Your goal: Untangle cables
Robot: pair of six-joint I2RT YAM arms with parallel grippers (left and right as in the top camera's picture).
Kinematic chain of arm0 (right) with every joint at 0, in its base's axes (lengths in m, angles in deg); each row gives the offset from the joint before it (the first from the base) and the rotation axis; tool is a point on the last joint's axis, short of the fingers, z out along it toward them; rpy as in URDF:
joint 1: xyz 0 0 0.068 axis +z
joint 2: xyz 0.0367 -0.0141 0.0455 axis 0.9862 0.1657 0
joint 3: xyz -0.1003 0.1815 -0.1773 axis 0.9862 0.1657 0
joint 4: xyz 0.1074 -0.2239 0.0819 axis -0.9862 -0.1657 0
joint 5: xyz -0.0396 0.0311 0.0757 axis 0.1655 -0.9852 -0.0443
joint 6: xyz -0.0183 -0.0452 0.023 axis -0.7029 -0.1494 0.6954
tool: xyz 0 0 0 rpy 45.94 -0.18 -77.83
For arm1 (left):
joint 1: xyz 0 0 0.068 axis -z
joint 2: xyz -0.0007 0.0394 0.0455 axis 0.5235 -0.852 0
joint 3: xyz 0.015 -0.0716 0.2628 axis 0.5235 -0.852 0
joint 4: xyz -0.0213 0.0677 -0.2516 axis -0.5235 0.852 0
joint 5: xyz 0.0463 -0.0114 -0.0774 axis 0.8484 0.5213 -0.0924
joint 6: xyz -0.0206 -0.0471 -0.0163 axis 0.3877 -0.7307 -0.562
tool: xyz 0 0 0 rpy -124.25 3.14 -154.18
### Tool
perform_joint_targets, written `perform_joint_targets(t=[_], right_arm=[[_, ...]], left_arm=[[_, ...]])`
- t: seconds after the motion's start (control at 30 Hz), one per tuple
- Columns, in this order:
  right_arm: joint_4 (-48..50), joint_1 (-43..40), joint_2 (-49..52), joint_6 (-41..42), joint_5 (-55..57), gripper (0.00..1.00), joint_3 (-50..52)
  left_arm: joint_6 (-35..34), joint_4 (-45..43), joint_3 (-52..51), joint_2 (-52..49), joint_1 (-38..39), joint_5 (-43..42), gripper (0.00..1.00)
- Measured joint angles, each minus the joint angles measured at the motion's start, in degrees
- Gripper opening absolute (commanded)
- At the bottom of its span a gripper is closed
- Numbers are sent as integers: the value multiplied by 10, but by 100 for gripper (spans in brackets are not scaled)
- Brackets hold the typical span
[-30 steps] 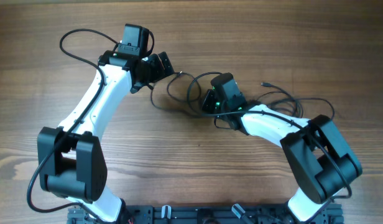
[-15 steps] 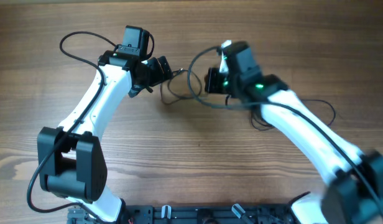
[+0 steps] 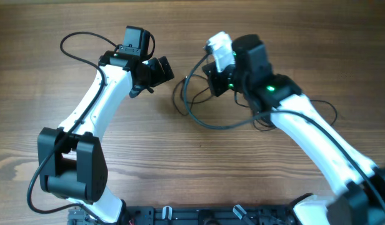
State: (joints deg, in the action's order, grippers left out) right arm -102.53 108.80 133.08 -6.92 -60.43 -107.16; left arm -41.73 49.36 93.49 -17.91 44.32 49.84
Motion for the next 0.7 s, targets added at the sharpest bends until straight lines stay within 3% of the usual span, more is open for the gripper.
perform_joint_targets(t=[0.1,0.13,0.17,0.2,0.3,0.43,0.7], right_arm=[[41,0,79,-49,-5,19,1],[50,0,92,-55,-3,28,2],[54,0,104,-55,0,48,2],[57,0,121,-58,11,61,2],[57,0,151,-39,52,85,2],[56,0,177,-1,83,100,2],[64,52,225,16,142,96,2]], left_arm=[[0,0,0,0,0,0,100],[0,0,0,0,0,0,100],[0,0,0,0,0,0,100],[0,0,0,0,0,0,100],[0,0,0,0,0,0,100],[0,0,0,0,0,0,100],[0,0,0,0,0,0,100]])
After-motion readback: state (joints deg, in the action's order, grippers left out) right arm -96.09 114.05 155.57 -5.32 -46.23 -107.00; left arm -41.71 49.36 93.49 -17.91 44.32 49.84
